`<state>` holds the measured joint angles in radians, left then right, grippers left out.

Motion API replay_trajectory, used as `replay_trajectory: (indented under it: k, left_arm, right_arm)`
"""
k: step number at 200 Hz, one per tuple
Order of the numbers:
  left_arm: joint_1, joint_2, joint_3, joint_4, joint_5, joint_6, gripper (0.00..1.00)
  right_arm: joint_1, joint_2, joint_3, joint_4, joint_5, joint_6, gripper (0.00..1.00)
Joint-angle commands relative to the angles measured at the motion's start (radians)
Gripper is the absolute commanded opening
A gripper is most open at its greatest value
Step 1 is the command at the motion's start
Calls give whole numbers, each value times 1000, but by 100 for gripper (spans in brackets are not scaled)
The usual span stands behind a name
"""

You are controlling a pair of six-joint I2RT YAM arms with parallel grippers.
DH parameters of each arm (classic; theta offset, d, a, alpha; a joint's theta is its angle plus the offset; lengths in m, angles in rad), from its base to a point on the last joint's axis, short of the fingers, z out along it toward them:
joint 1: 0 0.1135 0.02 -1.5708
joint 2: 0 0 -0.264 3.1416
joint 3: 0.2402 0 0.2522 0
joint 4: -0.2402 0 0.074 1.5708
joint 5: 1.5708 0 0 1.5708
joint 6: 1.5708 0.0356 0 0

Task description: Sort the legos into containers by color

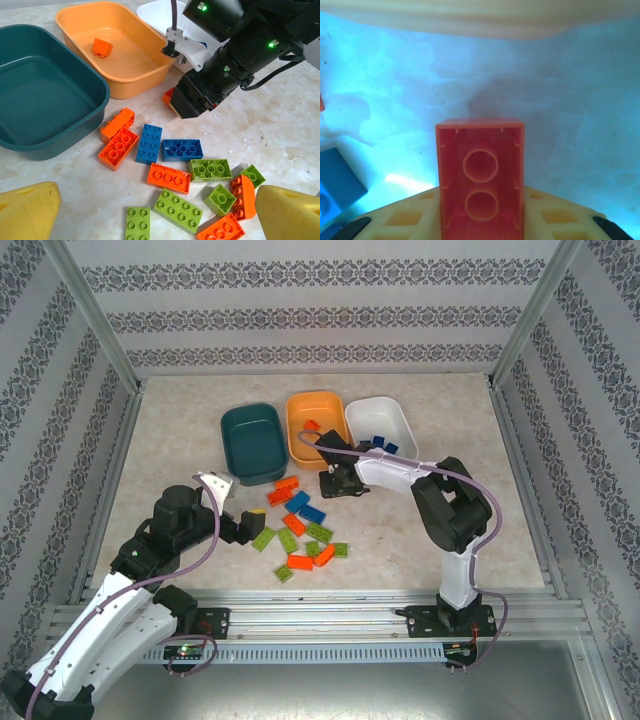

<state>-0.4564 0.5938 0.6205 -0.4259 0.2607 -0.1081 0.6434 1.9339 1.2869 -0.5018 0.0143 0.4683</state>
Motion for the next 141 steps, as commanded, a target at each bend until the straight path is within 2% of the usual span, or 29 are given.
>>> replay_trajectory:
  k: [1, 43, 79, 141]
  left_arm:
    - [2, -8, 1, 9, 15, 12, 100]
    - [1, -8, 2, 9, 20, 12, 100]
    - [2, 3, 2, 10, 32, 10, 100]
    - [1, 23, 0, 19, 72, 5, 100]
  right_arm:
    - [-2, -84, -47, 37, 1, 37, 35]
    - [-3, -203, -90, 32, -14, 53, 34]
    - [-7, -263, -27, -5, -20, 32, 34]
    - [-63, -104, 256, -53, -34, -56, 35]
